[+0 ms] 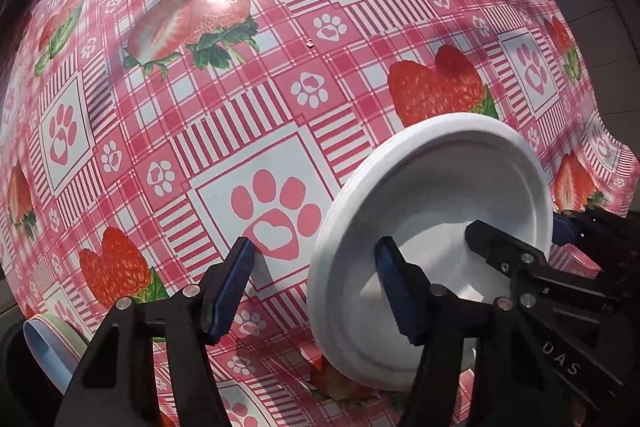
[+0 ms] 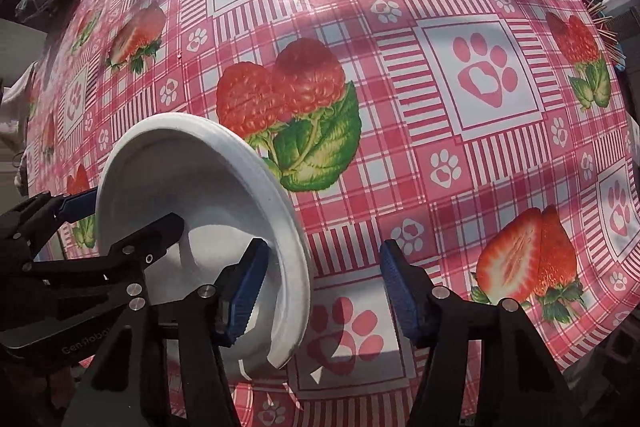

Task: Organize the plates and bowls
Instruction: 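Lift the white bowl stack off the tablecloth with both grippers, then carry the white bowl stack over the light blue bowl with both grippers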

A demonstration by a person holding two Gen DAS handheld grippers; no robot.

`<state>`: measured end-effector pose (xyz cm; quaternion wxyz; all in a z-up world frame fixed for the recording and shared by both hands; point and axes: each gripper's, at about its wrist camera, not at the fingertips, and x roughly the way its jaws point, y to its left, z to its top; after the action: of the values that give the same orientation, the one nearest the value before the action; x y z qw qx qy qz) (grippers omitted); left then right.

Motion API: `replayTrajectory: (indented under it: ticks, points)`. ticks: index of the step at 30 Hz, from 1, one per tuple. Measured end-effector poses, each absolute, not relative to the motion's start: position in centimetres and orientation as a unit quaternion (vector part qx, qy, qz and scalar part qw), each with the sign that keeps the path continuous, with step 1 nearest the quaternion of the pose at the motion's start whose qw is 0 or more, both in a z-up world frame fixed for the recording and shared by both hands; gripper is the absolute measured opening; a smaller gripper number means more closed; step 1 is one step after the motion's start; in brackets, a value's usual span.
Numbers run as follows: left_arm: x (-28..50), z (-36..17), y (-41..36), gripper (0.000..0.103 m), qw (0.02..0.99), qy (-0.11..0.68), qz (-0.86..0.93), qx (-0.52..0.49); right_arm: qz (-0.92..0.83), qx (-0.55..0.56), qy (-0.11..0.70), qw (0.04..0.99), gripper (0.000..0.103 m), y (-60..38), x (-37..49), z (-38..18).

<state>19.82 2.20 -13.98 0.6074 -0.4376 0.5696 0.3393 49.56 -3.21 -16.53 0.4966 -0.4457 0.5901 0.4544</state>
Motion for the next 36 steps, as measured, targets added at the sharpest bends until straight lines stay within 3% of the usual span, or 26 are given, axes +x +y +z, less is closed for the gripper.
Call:
replayTrajectory:
  ticks: [1, 2, 14, 36]
  points:
    - [20.1, -13.8, 2.1, 0.043, 0.612, 0.570, 0.331, -0.439, 0.456, -0.441, 0.595, 0.494, 0.039, -3.1, 49.2, -16.5]
    - [20.3, -13.7, 2.0, 0.034, 0.616, 0.567, 0.319, -0.444, 0.458, -0.432, 0.605, 0.487, 0.027, -3.1, 49.0, -16.6]
    - [15.3, -13.6, -0.2, 0.035, 0.607, 0.560, 0.333, -0.454, 0.438, -0.454, 0.618, 0.469, 0.028, -3.7, 44.5, -16.9]
    - [-0.6, -14.5, -2.5, 0.035, 0.560, 0.486, 0.409, -0.532, 0.497, -0.536, 0.558, 0.394, 0.028, -3.0, 26.2, -16.2]
